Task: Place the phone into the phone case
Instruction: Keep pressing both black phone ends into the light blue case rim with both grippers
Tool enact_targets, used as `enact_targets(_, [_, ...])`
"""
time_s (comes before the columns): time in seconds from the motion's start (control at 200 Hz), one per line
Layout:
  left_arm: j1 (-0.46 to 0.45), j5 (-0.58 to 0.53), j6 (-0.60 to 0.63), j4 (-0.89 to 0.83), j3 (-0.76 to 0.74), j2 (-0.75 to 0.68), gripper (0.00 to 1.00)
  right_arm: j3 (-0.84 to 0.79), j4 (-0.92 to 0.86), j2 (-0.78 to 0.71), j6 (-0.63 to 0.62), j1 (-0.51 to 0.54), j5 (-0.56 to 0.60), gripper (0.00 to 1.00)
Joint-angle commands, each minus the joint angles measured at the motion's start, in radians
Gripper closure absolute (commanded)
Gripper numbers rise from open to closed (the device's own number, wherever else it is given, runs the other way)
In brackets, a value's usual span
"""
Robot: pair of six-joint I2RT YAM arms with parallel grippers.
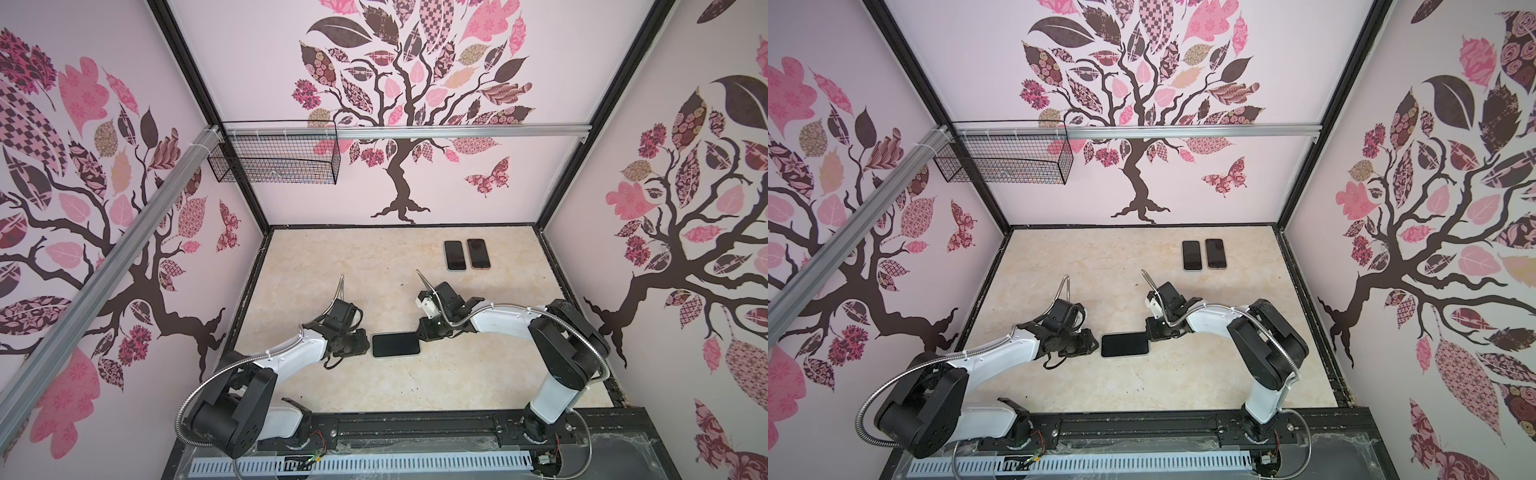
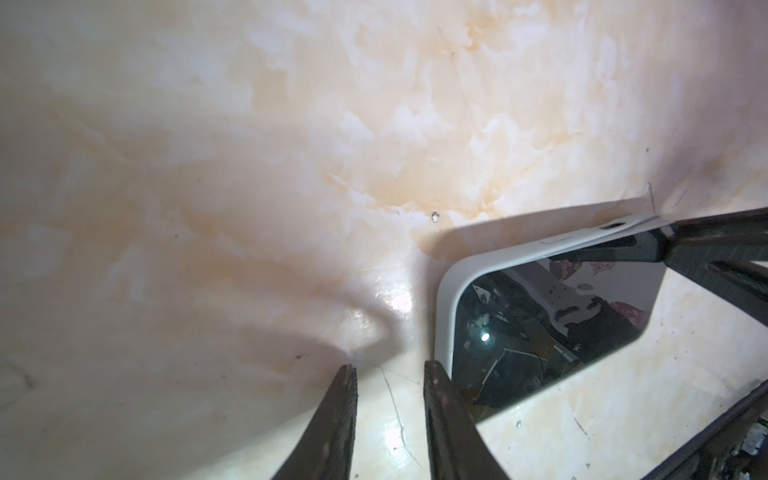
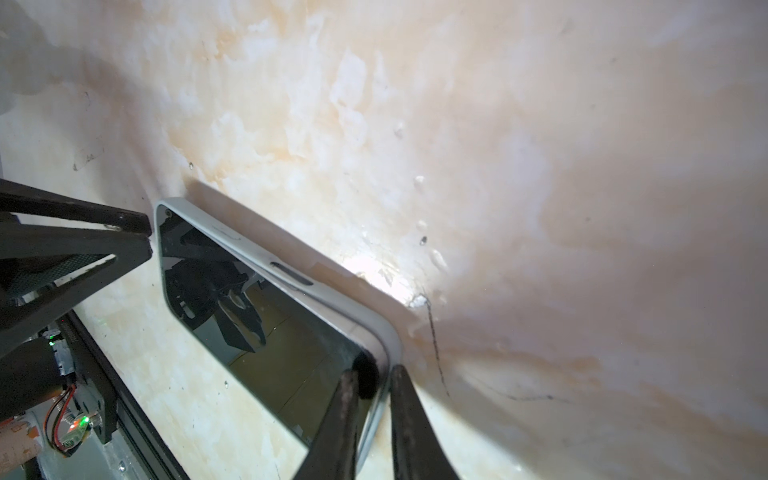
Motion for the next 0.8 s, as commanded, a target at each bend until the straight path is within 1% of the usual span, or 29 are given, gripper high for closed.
enact_targets(0.0, [0.000,0.023,0.017,0.032,0.038,0.013,0.71,0.036,-0.016,0.033,-0.020,-0.005,0.014,0.82])
enact_targets(0.295, [0.001,0.112,0.005,0.089,0.035,0.043,0.71,0.035,-0.016,0.047,-0.029,-0.005,-0.003,0.84])
enact_targets(0.59, [0.001,0.146,-0.017,0.143,0.021,0.077,0.77,0.025,-0.014,0.059,-0.037,-0.005,-0.012,0.85])
enact_targets(0.795, [0.000,0.150,-0.018,0.153,0.021,0.089,0.79,0.034,-0.035,0.096,-0.050,-0.006,0.011,0.86])
